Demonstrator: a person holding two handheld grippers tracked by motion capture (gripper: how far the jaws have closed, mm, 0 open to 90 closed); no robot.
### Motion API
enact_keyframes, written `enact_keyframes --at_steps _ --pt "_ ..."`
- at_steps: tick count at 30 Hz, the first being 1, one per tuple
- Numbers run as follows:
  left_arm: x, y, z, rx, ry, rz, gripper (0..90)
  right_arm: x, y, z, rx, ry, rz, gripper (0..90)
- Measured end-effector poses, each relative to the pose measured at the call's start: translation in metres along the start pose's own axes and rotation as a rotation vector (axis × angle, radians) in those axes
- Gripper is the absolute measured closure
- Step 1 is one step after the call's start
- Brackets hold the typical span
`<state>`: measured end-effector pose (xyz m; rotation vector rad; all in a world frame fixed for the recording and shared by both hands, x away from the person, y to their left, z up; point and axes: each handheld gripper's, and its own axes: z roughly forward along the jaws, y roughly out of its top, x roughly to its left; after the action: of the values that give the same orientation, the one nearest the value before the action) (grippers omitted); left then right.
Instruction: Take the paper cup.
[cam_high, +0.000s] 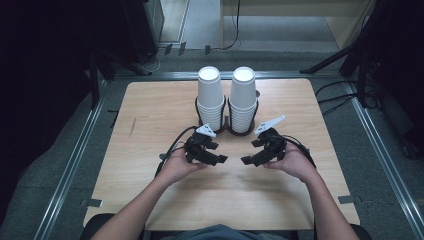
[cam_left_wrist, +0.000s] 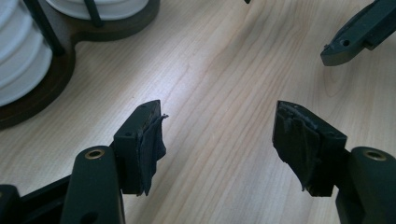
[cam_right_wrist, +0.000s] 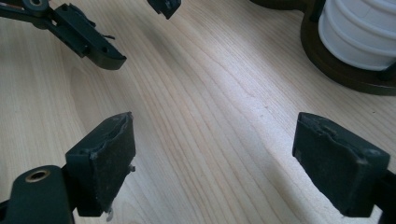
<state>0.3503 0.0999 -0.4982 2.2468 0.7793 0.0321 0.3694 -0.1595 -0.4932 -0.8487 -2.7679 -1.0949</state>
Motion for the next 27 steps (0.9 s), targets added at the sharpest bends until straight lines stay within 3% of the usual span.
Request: enact_keyframes --at_steps 15,27 --pt "0.0046 0.0002 0.0008 0.005 0.002 -0.016 33.4 -0.0017 -0.0022 0.0005 0.024 0.022 -0.005 16.7" --pt "0.0047 0.001 -0.0007 -0.007 -0.004 -0.024 39.3 -0.0044 -0.0025 -0.0014 0.023 0.02 -0.001 19.1"
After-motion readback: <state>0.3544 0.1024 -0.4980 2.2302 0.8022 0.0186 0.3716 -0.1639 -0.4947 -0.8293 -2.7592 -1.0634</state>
